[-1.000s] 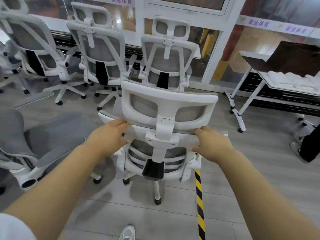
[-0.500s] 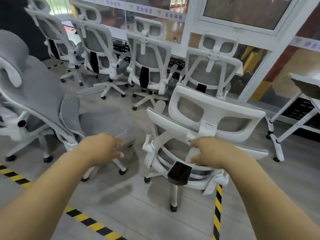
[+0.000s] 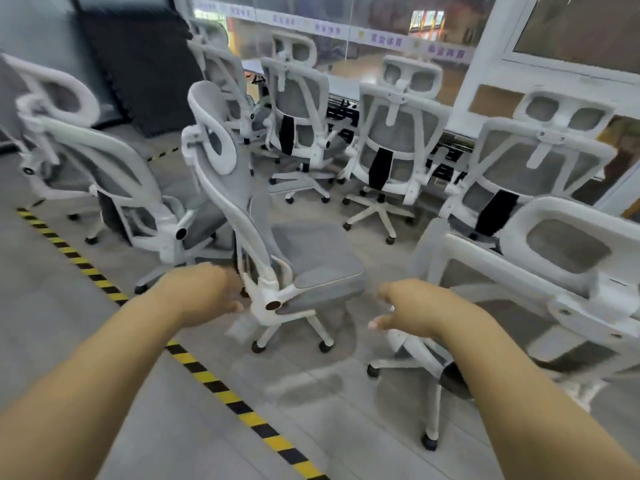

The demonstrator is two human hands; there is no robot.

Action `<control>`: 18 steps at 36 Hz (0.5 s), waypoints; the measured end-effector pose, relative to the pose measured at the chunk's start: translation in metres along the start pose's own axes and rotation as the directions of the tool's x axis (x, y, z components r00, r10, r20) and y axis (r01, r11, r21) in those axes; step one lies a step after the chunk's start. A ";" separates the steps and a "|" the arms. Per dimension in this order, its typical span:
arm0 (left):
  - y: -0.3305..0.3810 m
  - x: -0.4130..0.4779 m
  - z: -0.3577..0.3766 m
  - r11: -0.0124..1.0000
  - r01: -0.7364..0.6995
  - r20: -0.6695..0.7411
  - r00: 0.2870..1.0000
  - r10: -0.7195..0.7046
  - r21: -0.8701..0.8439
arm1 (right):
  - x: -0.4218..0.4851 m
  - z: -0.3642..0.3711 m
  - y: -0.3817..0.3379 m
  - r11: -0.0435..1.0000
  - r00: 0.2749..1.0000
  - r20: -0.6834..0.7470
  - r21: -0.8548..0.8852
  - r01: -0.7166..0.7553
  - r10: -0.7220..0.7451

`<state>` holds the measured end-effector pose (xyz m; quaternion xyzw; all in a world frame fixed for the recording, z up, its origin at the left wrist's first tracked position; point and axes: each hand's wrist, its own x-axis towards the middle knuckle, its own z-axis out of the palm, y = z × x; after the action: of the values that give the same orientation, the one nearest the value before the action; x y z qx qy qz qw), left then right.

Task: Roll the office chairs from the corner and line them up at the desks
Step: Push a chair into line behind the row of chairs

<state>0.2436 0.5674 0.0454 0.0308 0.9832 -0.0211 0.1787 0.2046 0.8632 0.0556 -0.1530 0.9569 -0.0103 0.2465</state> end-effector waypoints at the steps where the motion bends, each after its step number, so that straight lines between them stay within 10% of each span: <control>1: -0.013 -0.003 0.001 1.000 0.011 0.006 1.000 -0.011 -0.001 | 0.006 0.000 -0.013 1.000 1.000 0.008 -0.002 0.010 -0.010; 18: -0.193 0.072 -0.007 0.978 0.189 -0.007 0.982 -0.191 -0.091 | 0.175 -0.050 -0.158 0.982 0.982 0.001 -0.019 0.188 -0.188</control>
<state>0.1605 0.3796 0.0322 -0.0711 0.9829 0.0062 0.1696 0.0808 0.6572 0.0329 -0.2448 0.9384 -0.0245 0.2426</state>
